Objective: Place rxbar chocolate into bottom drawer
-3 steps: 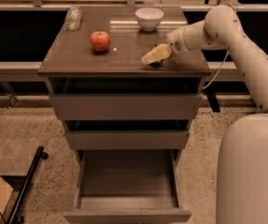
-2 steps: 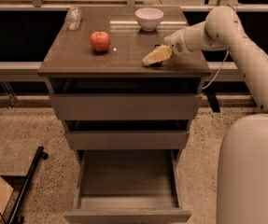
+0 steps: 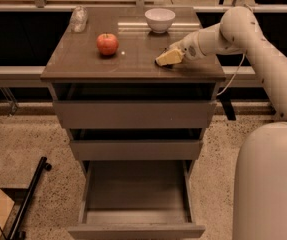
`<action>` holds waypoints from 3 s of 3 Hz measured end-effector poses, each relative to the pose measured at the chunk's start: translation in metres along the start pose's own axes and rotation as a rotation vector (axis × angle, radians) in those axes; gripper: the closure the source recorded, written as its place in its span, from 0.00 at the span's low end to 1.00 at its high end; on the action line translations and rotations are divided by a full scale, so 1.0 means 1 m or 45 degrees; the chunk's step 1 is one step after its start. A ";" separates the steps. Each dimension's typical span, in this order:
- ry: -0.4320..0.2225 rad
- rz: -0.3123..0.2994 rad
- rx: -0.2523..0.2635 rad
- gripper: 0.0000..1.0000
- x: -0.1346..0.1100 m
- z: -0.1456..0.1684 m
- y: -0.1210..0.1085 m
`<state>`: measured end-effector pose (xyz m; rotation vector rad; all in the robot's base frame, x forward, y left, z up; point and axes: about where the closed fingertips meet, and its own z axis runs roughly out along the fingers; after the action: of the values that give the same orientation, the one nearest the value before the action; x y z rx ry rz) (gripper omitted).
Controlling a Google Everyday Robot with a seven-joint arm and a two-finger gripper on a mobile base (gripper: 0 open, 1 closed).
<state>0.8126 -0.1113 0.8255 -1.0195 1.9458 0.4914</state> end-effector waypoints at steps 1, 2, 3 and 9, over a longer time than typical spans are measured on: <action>-0.003 -0.013 0.013 0.86 -0.005 -0.009 0.004; -0.012 -0.023 0.052 1.00 -0.012 -0.035 0.011; -0.015 -0.053 0.168 1.00 -0.024 -0.084 0.025; 0.345 0.303 0.090 1.00 0.136 -0.153 0.155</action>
Offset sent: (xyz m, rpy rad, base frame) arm -0.0578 -0.0316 0.0678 -0.0286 -0.0868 -0.0696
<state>0.5695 -0.1845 0.7893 -0.8476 2.3263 0.4283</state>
